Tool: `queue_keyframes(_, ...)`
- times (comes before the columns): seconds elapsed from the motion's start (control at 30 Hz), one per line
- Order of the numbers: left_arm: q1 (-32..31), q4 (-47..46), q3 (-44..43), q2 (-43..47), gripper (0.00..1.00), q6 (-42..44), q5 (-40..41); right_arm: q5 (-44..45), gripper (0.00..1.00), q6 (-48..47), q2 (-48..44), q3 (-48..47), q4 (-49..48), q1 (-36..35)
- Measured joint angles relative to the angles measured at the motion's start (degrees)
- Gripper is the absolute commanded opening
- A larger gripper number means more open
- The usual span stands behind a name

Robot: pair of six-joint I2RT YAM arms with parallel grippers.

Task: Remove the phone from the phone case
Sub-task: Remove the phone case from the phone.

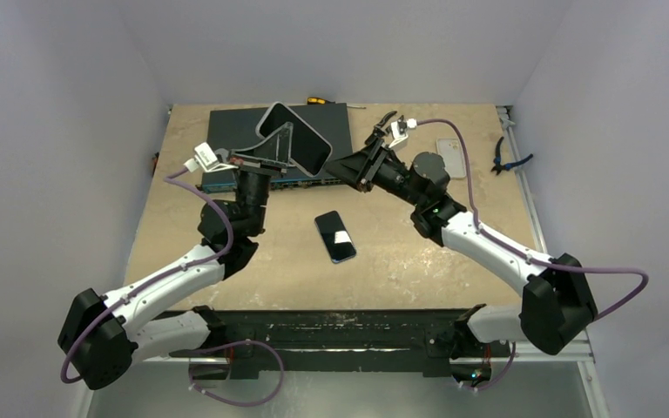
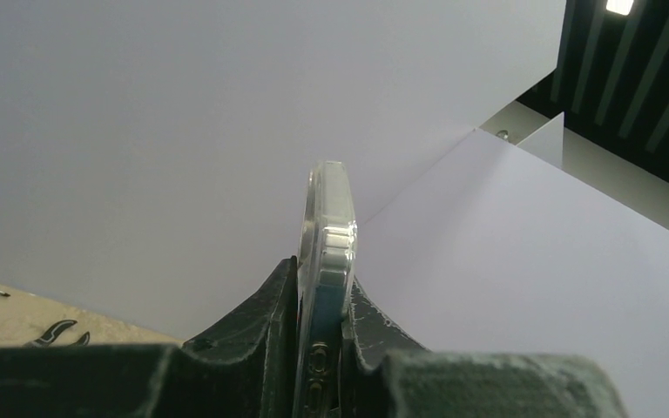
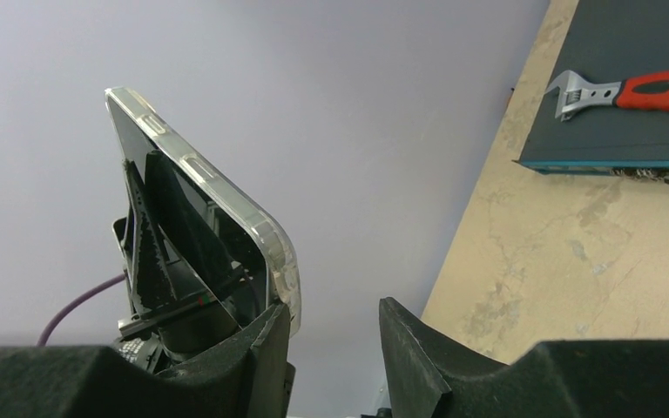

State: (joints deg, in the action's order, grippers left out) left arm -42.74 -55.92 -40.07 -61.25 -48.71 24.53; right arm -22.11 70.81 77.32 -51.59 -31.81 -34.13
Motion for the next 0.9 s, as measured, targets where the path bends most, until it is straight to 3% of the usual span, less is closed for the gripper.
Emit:
queue_keyframes(0.37,-1.33,-7.87,0.02,-2.71,0.00,-1.92,1.99,-2.14,0.46,2.58,1.60,0.52,-7.87,1.49)
queue_keyframes(0.53,-7.98,-9.20,0.31,-4.52,0.00,-5.92,-4.39,-0.04,0.47,2.75,4.52,-0.50,-8.83,1.84)
queue_keyframes(0.9,-8.04,-10.25,0.72,-4.15,0.00,-5.75,-4.44,-0.42,0.51,2.56,4.33,0.85,-11.34,1.95)
